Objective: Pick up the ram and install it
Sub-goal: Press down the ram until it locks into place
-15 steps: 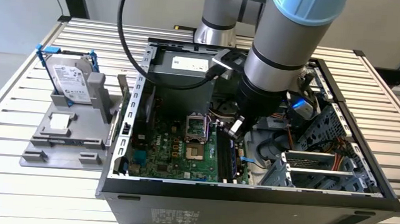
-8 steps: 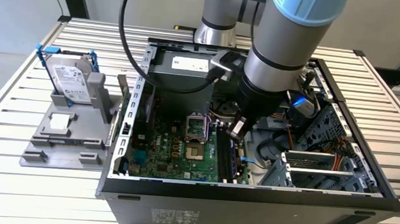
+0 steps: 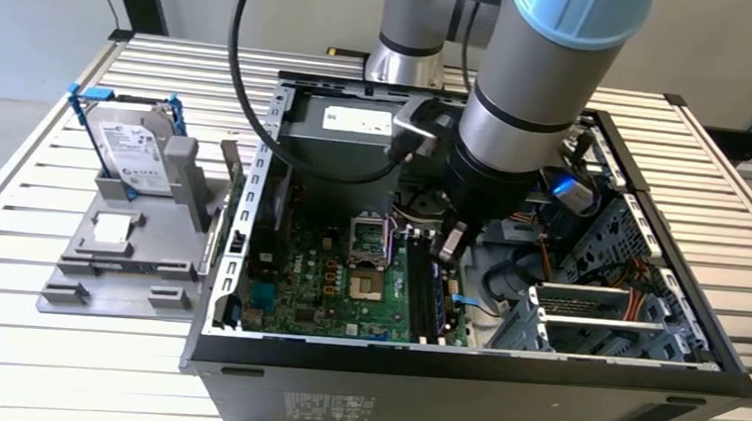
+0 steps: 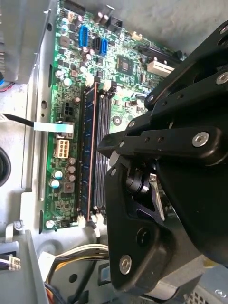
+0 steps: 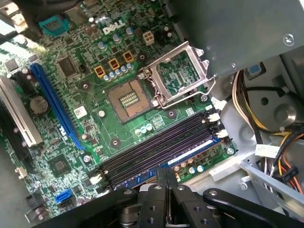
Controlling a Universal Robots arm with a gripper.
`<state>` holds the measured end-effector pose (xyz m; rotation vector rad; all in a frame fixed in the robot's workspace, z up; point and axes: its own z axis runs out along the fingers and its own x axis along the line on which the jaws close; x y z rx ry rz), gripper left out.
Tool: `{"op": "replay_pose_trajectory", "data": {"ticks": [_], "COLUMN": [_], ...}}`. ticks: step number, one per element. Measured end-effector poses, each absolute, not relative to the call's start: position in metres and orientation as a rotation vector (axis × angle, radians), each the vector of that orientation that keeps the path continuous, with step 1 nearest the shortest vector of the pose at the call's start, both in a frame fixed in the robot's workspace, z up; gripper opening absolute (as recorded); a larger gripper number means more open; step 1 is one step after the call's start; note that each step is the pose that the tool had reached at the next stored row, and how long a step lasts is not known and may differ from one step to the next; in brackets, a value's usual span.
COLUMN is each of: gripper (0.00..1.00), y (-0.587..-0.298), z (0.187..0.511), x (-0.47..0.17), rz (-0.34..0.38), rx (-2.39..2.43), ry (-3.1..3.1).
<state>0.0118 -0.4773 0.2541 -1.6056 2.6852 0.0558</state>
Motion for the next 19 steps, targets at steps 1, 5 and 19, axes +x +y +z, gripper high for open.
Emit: {"op": "replay_pose_trajectory", "data": {"ticks": [1,5,19], "gripper": [0.0,0.0,0.0], "y": [-0.4773,-0.4772,-0.4772], "z": [0.2541,0.254,0.2541], "x": [0.012,0.0122,0.013], "rz": [0.056,0.058,0.061], "rx": [-1.618,-1.686,-1.919], "ry": [2.678,2.636,2.475]}}
